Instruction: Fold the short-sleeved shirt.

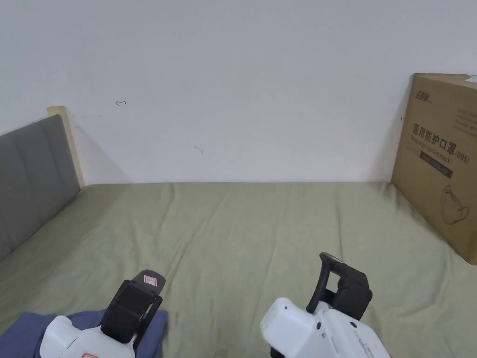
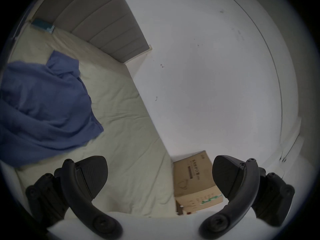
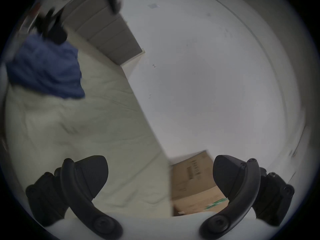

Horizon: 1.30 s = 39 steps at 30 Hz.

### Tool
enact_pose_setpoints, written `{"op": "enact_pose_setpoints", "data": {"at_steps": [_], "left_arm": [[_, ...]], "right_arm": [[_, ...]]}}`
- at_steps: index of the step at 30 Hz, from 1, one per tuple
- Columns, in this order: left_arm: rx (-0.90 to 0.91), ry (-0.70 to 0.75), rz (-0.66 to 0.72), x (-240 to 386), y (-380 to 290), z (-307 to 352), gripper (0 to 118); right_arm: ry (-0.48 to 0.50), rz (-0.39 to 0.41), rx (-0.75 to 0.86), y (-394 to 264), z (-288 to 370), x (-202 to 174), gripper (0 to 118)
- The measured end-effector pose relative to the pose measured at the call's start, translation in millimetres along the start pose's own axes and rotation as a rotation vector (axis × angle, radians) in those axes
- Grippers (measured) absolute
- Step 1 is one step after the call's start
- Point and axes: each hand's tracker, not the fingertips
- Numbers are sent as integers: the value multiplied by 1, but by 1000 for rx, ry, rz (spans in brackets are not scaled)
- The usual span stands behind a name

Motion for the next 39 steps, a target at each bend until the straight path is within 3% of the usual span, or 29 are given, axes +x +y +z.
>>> {"op": "enact_pose_setpoints", "data": {"at_steps": [3,7,8,10,12,16,18,21,23,24,25,26,27,28,29,30,32,34,39], "left_arm": [[64,24,-285,36,5,3,118],[173,64,-829,88,-10,9,118],[202,61,-958,94,-18,11,118],[223,66,-1122,100,-33,15,118],[203,71,-1183,98,-41,17,118],[135,29,-1115,93,-41,15,118],[130,31,-1111,94,-40,14,118],[134,22,-1128,97,-37,16,118],[134,22,-1141,100,-37,19,109],[138,18,-1140,100,-37,21,89],[142,8,-1140,100,-38,23,66],[147,8,-1138,100,-38,23,39],[151,17,-1134,100,-37,22,14],[151,30,-1133,99,-37,21,8],[149,37,-1128,98,-36,20,7],[146,43,-1120,97,-35,20,6],[122,13,-1095,95,-31,20,0],[126,5,-1083,93,-29,21,0],[118,-5,-1125,98,-31,19,0]], "right_arm": [[-22,-367,5,2,4,35,118],[-67,-896,-2,-21,2,78,118],[-82,-994,-7,-32,1,81,118],[-126,-1076,10,-54,4,79,118],[-160,-1080,-61,-64,5,73,118],[-153,-1070,-73,-67,5,70,118],[-199,-995,-82,-62,6,69,118],[-190,-911,-35,-56,9,68,118],[-214,-888,-55,-51,11,67,118],[-206,-894,-56,-50,14,68,116],[-195,-901,-45,-51,16,68,109],[-201,-916,-2,-51,19,67,93],[-220,-911,-2,-49,22,67,53],[-237,-889,0,-47,22,68,23],[-268,-845,-10,-45,20,67,16],[-289,-821,-20,-45,18,66,16],[-267,-846,-13,-48,18,68,16],[-224,-921,-1,-52,17,71,4],[-219,-901,-20,-54,15,70,1]]}}
